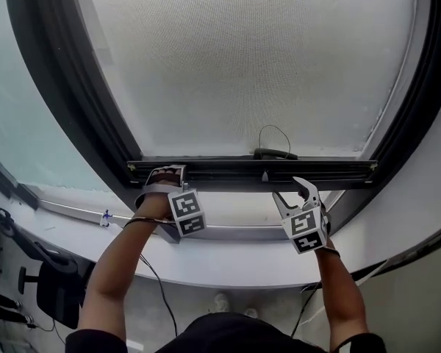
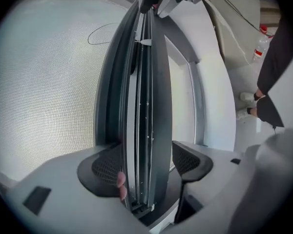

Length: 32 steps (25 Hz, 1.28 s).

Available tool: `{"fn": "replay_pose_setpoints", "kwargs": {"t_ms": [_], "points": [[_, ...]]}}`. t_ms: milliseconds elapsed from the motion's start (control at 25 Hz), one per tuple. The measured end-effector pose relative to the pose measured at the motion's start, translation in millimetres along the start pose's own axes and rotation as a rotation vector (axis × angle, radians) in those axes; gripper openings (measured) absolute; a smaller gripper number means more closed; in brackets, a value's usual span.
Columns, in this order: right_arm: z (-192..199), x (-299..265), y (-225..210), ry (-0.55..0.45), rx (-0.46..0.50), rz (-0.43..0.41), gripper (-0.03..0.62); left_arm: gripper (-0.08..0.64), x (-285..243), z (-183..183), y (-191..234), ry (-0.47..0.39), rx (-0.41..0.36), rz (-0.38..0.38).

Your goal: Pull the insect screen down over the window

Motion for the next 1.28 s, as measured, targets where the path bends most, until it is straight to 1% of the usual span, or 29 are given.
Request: {"fn": "replay_pose_setpoints", "kwargs": {"t_ms": [80,120,200,280,360,480,680,760,800,880,960,1120,1280], "points": [[-2,-9,9,-0.010,-0.136,-0.006,0.230,0.321,0,0,1,0.003,-0.007,0.010],[-4,-13,12,-0.014,-0.181,-0.006,0.230,0.317,0,0,2,-0.001,-0.006,0.018],[-3,-22,15,-0.010,-0.220,0.011,0.219,0.314,1,0,3,-0.012,-0.003,0.034],[-1,-32,12,0.003,-0.240,0.040,0.174,0.314,2,-1,3,-0.013,-0.008,0.039],[2,-41,10,0.017,-0.282,0.053,0.136,0.313,2,-1,2,-0.007,-0.013,0.040],[4,-52,10,0.034,-0.326,0.049,0.135,0.313,2,-1,2,-0.007,-0.013,0.042],[5,-65,10,0.055,-0.355,0.052,0.135,0.313,2,-1,2,-0.023,0.006,0.033],[7,-69,10,0.065,-0.363,0.057,0.109,0.313,2,-1,2,-0.021,0.004,0.030],[7,-70,9,0.061,-0.370,0.062,0.108,0.313,2,-1,3,-0.022,0.003,0.030],[5,-71,9,0.049,-0.375,0.076,0.071,0.313,2,-1,3,-0.024,0.003,0.028],[4,-70,8,0.044,-0.370,0.088,0.059,0.313,1,-1,2,-0.022,0.003,0.020],[5,-68,7,0.040,-0.359,0.098,0.054,0.313,1,-1,2,-0.017,0.004,0.022],[1,-54,12,0.029,-0.349,0.086,0.052,0.313,2,-2,3,-0.017,0.001,0.024]]}}
Point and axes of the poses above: the fingertips, and each gripper's own axes: x backward along the fingers, y to its left, z out of its underside, the point moved 5 cm from there along x, backward along the fingers, and after that the axes turned 3 degrees about -y, right-handed, at the moved point
